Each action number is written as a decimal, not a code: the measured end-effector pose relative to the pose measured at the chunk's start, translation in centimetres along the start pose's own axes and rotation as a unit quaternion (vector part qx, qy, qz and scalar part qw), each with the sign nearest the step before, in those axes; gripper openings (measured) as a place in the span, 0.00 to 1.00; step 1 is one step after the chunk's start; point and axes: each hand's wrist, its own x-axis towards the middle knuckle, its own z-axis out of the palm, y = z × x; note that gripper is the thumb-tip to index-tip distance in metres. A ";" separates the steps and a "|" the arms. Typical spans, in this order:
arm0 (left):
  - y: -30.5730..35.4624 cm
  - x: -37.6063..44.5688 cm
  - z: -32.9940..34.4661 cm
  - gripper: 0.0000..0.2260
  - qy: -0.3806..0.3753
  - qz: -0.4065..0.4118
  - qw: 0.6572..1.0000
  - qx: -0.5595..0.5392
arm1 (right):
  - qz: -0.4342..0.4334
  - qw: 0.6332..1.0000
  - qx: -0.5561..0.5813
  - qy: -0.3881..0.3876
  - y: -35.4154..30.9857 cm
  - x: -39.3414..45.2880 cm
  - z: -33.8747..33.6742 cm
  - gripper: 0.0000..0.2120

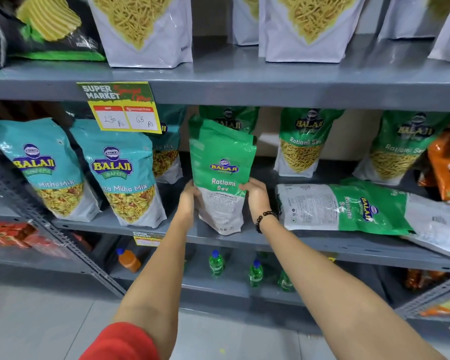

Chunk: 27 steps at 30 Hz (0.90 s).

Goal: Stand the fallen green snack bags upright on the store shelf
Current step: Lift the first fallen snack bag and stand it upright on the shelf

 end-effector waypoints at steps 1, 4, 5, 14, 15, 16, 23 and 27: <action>0.2 0.0 -0.4 0.23 -0.023 0.010 1.000 -0.009 | 0.014 1.000 -0.002 -0.011 -0.3 0.5 -0.2 0.17; -0.2 1.0 -1.7 0.35 -0.074 0.019 0.997 0.012 | 0.050 0.996 -0.067 0.021 -0.5 2.0 -0.7 0.19; -0.2 1.3 -1.7 0.34 -0.090 0.013 0.995 0.032 | 0.074 0.988 -0.131 0.044 -0.4 2.2 -0.8 0.24; -2.9 1.4 -1.9 0.35 0.057 0.112 0.983 0.132 | 0.133 0.981 -0.106 0.089 0.4 1.8 0.2 0.31; -3.1 1.2 -1.7 0.35 0.058 0.125 0.984 0.113 | 0.111 0.982 -0.139 0.062 0.3 1.3 0.2 0.23; -3.1 0.8 -1.4 0.35 0.053 0.133 0.985 0.093 | 0.099 0.974 -0.201 0.025 0.4 0.8 0.2 0.15; -2.7 -0.3 -1.6 0.31 0.004 0.042 0.993 -0.108 | 0.093 0.932 -0.345 -0.068 3.8 -1.9 1.9 0.53; -3.4 -0.1 -1.3 0.34 -0.012 0.041 0.998 -0.052 | 0.064 0.948 -0.311 0.006 4.0 -1.9 1.8 0.60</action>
